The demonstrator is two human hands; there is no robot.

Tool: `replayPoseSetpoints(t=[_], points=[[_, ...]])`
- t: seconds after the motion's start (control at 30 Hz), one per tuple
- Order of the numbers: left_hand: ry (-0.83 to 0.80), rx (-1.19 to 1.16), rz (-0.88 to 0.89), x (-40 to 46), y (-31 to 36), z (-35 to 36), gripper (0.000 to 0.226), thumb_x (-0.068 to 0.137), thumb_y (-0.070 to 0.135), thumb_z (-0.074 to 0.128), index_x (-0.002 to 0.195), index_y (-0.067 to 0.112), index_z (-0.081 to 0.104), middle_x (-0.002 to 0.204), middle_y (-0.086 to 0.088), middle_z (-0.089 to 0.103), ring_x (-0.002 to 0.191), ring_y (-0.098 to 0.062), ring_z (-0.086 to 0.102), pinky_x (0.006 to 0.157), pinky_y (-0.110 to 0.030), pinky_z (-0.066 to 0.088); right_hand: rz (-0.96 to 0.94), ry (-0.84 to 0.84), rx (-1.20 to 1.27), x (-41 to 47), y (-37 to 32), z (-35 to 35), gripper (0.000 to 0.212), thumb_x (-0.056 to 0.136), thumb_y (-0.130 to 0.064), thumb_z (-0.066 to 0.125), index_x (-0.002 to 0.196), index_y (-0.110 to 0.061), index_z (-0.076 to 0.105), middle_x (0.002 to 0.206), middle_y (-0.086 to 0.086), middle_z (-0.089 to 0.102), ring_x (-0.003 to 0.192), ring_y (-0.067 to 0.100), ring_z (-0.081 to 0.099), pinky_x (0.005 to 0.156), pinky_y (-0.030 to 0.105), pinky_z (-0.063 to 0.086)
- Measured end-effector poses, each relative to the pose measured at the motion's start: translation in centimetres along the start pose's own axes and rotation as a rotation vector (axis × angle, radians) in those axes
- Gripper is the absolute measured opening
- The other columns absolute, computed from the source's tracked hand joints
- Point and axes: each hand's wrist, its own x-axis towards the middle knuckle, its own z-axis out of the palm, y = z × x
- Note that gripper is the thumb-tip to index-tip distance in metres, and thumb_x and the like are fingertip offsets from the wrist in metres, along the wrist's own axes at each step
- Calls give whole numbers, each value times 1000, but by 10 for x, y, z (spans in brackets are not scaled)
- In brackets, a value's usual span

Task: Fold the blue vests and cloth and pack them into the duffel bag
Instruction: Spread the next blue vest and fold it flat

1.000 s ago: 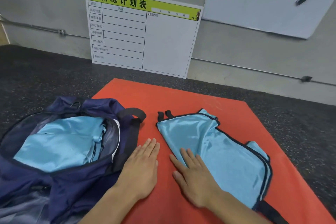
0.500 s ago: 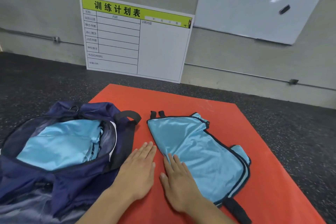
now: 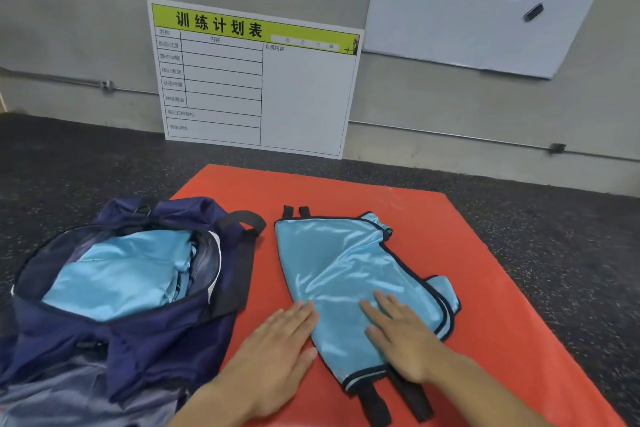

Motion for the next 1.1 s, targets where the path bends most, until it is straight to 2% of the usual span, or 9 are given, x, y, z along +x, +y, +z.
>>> replayPoseSetpoints(t=[0.3,0.5,0.57,0.67,0.73,0.8,0.87,0.93,1.1], points=[[-125,-36,72,0,32,5,57,94,61,37,129,29,69,138,14,62,127,1,55,111,-18,23,156,-99,13,-57,107,-26,142,35,-102,-21,159,-46,19,171,1,-1,158,19,-6,126,31,-3],[-175,-16,31,-19,24,11,54,99,58,30,132,31,64,140,15,60,132,1,46,116,-16,11,270,-54,228,-61,133,-29,58,100,-68,26,155,-51,27,171,10,2,158,22,-4,126,34,0],[-194,0,9,-28,21,12,54,97,61,32,135,35,60,142,17,57,132,2,48,118,-15,4,271,-41,308,-54,135,-30,50,103,-62,31,153,-53,30,171,8,3,158,22,-4,127,36,1],[-193,-26,-21,-39,22,10,61,79,66,49,135,41,56,142,20,56,128,3,53,117,-13,6,223,-21,366,-39,127,-32,68,90,-81,24,151,-52,36,169,1,15,158,18,0,127,38,4],[-142,-34,-18,-42,23,8,56,81,62,50,134,46,54,145,17,55,128,0,54,114,-14,17,168,2,391,-28,128,-31,109,61,-103,14,148,-46,45,157,-7,33,153,16,20,125,35,15],[-87,-13,15,-41,23,9,50,85,58,52,134,48,55,152,11,49,134,-5,51,108,-17,29,127,31,394,-19,131,-27,109,54,-107,11,128,-46,61,135,-11,48,133,10,43,116,30,30],[-45,-10,40,-38,27,9,46,89,56,52,134,48,55,157,5,43,140,-10,45,107,-21,34,134,34,357,-21,123,-32,68,83,-88,24,99,-36,65,112,-4,54,112,13,53,101,28,39],[2,-16,59,-33,35,9,40,93,55,51,132,48,56,162,4,34,147,-11,35,109,-25,33,125,48,320,-22,121,-32,44,105,-53,36,102,-22,67,108,1,53,106,16,54,97,30,41],[78,17,137,-23,47,13,19,100,53,45,109,43,58,167,11,18,152,-9,21,114,-28,26,97,45,297,-37,131,-28,38,108,-40,42,106,-10,66,108,6,55,102,15,55,97,32,42]])
